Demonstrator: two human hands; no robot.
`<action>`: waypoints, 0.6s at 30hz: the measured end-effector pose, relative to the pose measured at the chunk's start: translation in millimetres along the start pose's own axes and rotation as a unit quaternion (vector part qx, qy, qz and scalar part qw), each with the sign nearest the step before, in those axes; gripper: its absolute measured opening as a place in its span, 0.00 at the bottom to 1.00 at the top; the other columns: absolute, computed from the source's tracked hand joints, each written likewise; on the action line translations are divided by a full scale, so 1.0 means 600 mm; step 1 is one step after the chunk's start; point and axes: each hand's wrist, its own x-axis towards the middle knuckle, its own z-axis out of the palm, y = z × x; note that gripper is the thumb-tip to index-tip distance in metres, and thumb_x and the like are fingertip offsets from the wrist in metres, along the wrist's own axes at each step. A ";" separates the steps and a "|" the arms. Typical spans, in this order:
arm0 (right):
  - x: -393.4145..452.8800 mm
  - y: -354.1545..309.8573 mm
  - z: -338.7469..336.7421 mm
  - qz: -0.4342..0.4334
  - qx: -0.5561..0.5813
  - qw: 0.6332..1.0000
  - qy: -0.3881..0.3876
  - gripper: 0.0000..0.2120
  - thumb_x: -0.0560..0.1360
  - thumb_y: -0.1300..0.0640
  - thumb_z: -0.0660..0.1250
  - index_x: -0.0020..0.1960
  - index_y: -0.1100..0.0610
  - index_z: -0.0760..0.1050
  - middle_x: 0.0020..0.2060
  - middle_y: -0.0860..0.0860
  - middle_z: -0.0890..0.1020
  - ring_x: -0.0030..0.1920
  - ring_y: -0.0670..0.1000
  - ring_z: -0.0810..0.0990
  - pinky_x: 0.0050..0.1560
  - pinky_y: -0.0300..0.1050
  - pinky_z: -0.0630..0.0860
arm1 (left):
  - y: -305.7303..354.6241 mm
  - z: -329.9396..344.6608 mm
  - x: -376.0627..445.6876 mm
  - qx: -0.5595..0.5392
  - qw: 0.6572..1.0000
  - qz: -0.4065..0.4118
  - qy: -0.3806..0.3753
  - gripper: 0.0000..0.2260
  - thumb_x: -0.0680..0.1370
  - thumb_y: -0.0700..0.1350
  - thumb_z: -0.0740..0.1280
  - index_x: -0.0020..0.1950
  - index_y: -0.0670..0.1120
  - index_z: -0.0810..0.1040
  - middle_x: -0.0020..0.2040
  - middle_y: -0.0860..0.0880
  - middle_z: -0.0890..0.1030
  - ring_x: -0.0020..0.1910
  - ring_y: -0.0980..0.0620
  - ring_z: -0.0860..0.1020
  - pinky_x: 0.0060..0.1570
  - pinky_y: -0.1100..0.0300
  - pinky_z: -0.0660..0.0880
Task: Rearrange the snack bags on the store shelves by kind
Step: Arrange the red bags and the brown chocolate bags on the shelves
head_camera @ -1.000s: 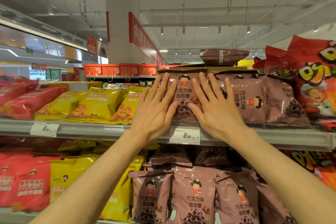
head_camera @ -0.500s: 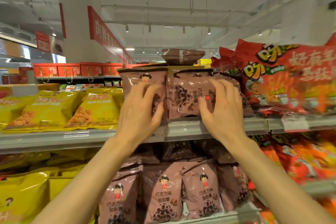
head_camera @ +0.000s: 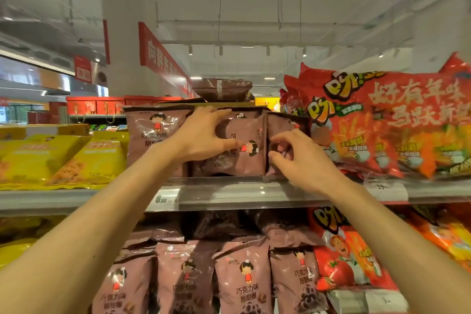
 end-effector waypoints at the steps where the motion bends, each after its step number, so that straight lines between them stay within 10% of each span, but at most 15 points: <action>1: 0.002 0.005 0.000 -0.002 0.006 1.000 -0.002 0.18 0.80 0.48 0.66 0.69 0.50 0.74 0.55 0.47 0.75 0.51 0.47 0.77 0.56 0.46 0.75 | 0.002 -0.002 0.002 -0.013 1.000 -0.008 0.004 0.36 0.74 0.63 0.74 0.77 0.47 0.73 0.72 0.47 0.75 0.72 0.47 0.72 0.69 0.52 0.70; 15: 0.027 -0.009 0.017 0.059 0.275 0.960 0.002 0.37 0.70 0.27 0.66 0.72 0.45 0.67 0.59 0.41 0.80 0.54 0.48 0.83 0.51 0.43 0.78 | 0.006 0.023 0.009 -0.253 0.954 -0.053 0.151 0.17 0.78 0.59 0.72 0.61 0.49 0.81 0.52 0.56 0.85 0.50 0.60 0.83 0.54 0.56 0.82; 18: 0.037 -0.014 0.019 0.089 0.316 0.944 0.036 0.30 0.71 0.37 0.74 0.67 0.48 0.72 0.53 0.46 0.83 0.44 0.48 0.86 0.34 0.39 0.79 | 0.004 0.027 0.007 -0.263 0.952 -0.040 0.151 0.20 0.80 0.58 0.70 0.67 0.49 0.79 0.59 0.55 0.84 0.56 0.60 0.82 0.60 0.55 0.80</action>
